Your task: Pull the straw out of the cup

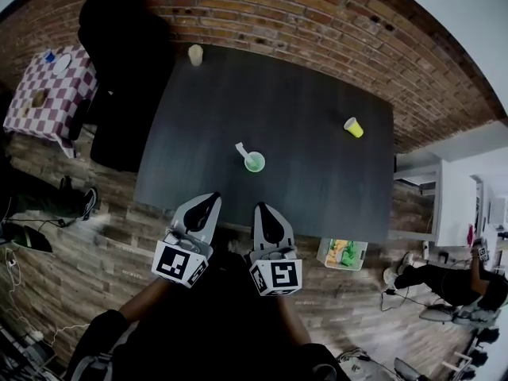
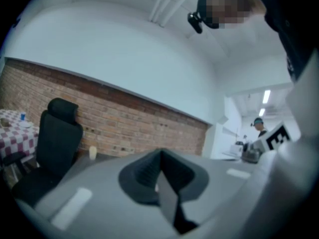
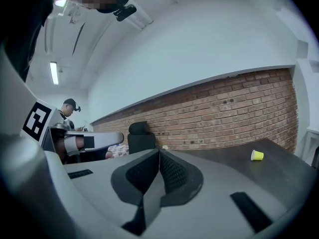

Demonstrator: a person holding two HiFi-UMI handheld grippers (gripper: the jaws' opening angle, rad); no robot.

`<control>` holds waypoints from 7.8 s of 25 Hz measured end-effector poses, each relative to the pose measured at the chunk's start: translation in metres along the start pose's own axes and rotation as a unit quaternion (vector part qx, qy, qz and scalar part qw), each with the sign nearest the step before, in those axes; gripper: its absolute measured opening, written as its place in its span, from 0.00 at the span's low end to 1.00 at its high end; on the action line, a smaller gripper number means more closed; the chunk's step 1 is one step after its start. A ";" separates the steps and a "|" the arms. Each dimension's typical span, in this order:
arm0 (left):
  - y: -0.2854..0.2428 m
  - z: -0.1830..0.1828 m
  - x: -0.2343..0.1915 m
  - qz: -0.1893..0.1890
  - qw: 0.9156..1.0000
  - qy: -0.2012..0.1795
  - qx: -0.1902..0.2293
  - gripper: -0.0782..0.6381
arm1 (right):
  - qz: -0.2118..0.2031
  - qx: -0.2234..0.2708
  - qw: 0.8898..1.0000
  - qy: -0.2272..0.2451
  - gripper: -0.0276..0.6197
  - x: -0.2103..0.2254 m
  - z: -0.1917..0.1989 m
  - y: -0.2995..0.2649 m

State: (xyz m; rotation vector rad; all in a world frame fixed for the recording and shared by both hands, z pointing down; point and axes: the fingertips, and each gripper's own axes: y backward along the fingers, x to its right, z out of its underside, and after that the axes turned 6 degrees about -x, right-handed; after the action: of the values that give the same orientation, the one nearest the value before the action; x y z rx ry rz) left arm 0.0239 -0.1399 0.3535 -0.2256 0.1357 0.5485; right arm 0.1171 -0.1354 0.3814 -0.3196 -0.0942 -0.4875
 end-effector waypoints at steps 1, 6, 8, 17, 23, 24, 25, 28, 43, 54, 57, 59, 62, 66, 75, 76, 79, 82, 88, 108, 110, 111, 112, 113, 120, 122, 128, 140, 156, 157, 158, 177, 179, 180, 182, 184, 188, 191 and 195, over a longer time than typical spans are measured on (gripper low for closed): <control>-0.006 -0.003 -0.004 0.002 1.000 -0.001 0.000 0.12 | 0.002 -0.002 1.000 0.000 0.05 0.002 -0.001 -0.006; -0.031 -0.006 -0.025 0.010 1.000 0.001 -0.009 0.12 | 0.014 -0.011 1.000 0.003 0.05 0.013 -0.006 -0.035; -0.038 0.000 -0.035 0.009 1.000 0.001 -0.016 0.12 | 0.016 -0.015 1.000 0.003 0.05 0.016 -0.003 -0.046; -0.064 0.026 -0.059 0.018 0.999 0.003 -0.049 0.12 | 0.023 -0.048 0.999 0.012 0.05 0.031 0.017 -0.084; -0.075 0.048 -0.069 0.031 0.997 0.012 -0.067 0.12 | 0.027 -0.073 0.997 0.005 0.05 0.033 0.038 -0.104; -0.079 0.051 -0.071 0.032 0.997 0.013 -0.068 0.12 | 0.026 -0.077 0.997 0.006 0.05 0.034 0.040 -0.107; -0.083 0.054 -0.072 0.033 0.997 0.016 -0.069 0.12 | 0.026 -0.080 0.996 0.008 0.05 0.035 0.042 -0.111; -0.093 0.063 -0.073 0.037 0.996 0.023 -0.073 0.12 | 0.025 -0.092 0.995 0.007 0.05 0.040 0.051 -0.120; -0.118 0.097 -0.092 0.035 0.993 0.058 -0.100 0.12 | 0.029 -0.144 0.989 0.010 0.10 0.054 0.093 -0.158; -0.128 0.119 -0.113 0.021 0.991 0.073 -0.114 0.12 | 0.038 -0.184 0.981 0.052 0.14 0.060 0.124 -0.175; -0.129 0.124 -0.115 0.022 0.990 0.070 -0.118 0.12 | 0.043 -0.194 0.978 0.068 0.14 0.061 0.132 -0.179; -0.131 0.124 -0.117 0.018 0.990 0.076 -0.118 0.12 | 0.046 -0.198 0.976 0.080 0.15 0.063 0.135 -0.184; -0.134 0.124 -0.118 0.014 0.990 0.079 -0.119 0.12 | 0.043 -0.204 0.975 0.082 0.15 0.066 0.140 -0.190; -0.135 0.129 -0.123 0.016 0.988 0.083 -0.130 0.12 | 0.045 -0.213 0.972 0.087 0.16 0.068 0.146 -0.198; -0.141 0.137 -0.129 0.014 0.986 0.094 -0.135 0.12 | 0.058 -0.237 0.960 0.135 0.19 0.076 0.157 -0.211; -0.142 0.137 -0.129 0.014 0.986 0.095 -0.135 0.12 | 0.060 -0.236 0.960 0.135 0.19 0.076 0.157 -0.212; -0.143 0.139 -0.130 0.015 0.986 0.097 -0.137 0.12 | 0.061 -0.237 0.961 0.132 0.19 0.079 0.159 -0.214; -0.145 0.141 -0.132 0.015 0.985 0.099 -0.138 0.12 | 0.060 -0.241 0.960 0.127 0.19 0.080 0.162 -0.216; -0.147 0.142 -0.133 0.017 0.985 0.099 -0.139 0.12 | 0.060 -0.239 0.960 0.133 0.19 0.082 0.159 -0.225; -0.145 0.144 -0.138 0.008 0.985 0.102 -0.138 0.12 | 0.072 -0.238 0.958 0.139 0.13 0.088 0.163 -0.227; -0.144 0.145 -0.138 0.008 0.985 0.103 -0.139 0.12 | 0.074 -0.236 0.959 0.138 0.13 0.089 0.162 -0.227; -0.144 0.145 -0.138 0.008 0.985 0.103 -0.139 0.12 | 0.076 -0.234 0.959 0.137 0.13 0.090 0.162 -0.227; -0.143 0.145 -0.138 0.007 0.985 0.104 -0.139 0.12 | 0.078 -0.233 0.960 0.136 0.12 0.090 0.162 -0.226; -0.142 0.144 -0.137 0.007 0.985 0.103 -0.138 0.12 | 0.079 -0.232 0.960 0.136 0.12 0.090 0.161 -0.226; -0.141 0.143 -0.133 0.006 0.986 0.100 -0.134 0.12 | 0.080 -0.220 0.962 0.140 0.11 0.090 0.157 -0.220; -0.140 0.143 -0.132 0.006 0.986 0.099 -0.135 0.12 | 0.081 -0.216 0.963 0.140 0.11 0.090 0.156 -0.219; -0.138 0.141 -0.127 0.006 0.987 0.095 -0.130 0.12 | 0.081 -0.212 0.965 0.133 0.11 0.092 0.156 -0.215; -0.133 0.138 -0.117 0.007 0.987 0.089 -0.132 0.12 | 0.077 -0.177 0.972 0.132 0.11 0.094 0.141 -0.211; -0.128 0.118 -0.093 0.020 0.991 0.044 -0.126 0.12 | 0.074 -0.135 0.985 0.077 0.11 0.097 0.122 -0.194; -0.129 0.115 -0.091 0.021 0.991 0.044 -0.124 0.12 | 0.075 -0.131 0.986 0.076 0.11 0.097 0.119 -0.191; -0.129 0.113 -0.088 0.022 0.991 0.045 -0.122 0.12 | 0.076 -0.126 0.986 0.074 0.11 0.097 0.115 -0.189; -0.126 0.074 -0.060 0.018 0.995 0.027 -0.090 0.12 | 0.075 -0.085 0.992 0.050 0.10 0.093 0.068 -0.142; -0.124 0.072 -0.057 0.021 0.995 0.027 -0.089 0.12 | 0.077 -0.081 0.992 0.049 0.10 0.091 0.062 -0.136; -0.122 0.070 -0.057 0.021 0.996 0.025 -0.087 0.12 | 0.076 -0.079 0.993 0.045 0.10 0.088 0.060 -0.134; -0.116 0.064 -0.055 0.021 0.996 0.020 -0.082 0.12 | 0.073 -0.073 0.994 0.034 0.10 0.081 0.055 -0.127; -0.110 0.057 -0.049 0.021 0.997 0.015 -0.075 0.12 | 0.072 -0.070 0.995 0.028 0.10 0.076 0.051 -0.116; -0.095 0.045 -0.034 0.022 0.998 0.011 -0.059 0.12 | 0.069 -0.063 0.995 0.023 0.10 0.069 0.044 -0.093; -0.080 0.041 -0.022 0.017 0.998 0.007 -0.052 0.12 | 0.064 -0.057 0.996 0.020 0.10 0.063 0.040 -0.076; -0.063 0.039 -0.005 0.015 0.999 0.003 -0.045 0.12 | 0.060 -0.048 0.997 0.018 0.10 0.058 0.036 -0.055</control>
State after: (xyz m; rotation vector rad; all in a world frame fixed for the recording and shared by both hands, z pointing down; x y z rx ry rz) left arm 0.0557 -0.1855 0.4031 -0.3133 0.1214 0.5845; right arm 0.1415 -0.1956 0.4399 -0.4077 -0.0166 -0.3798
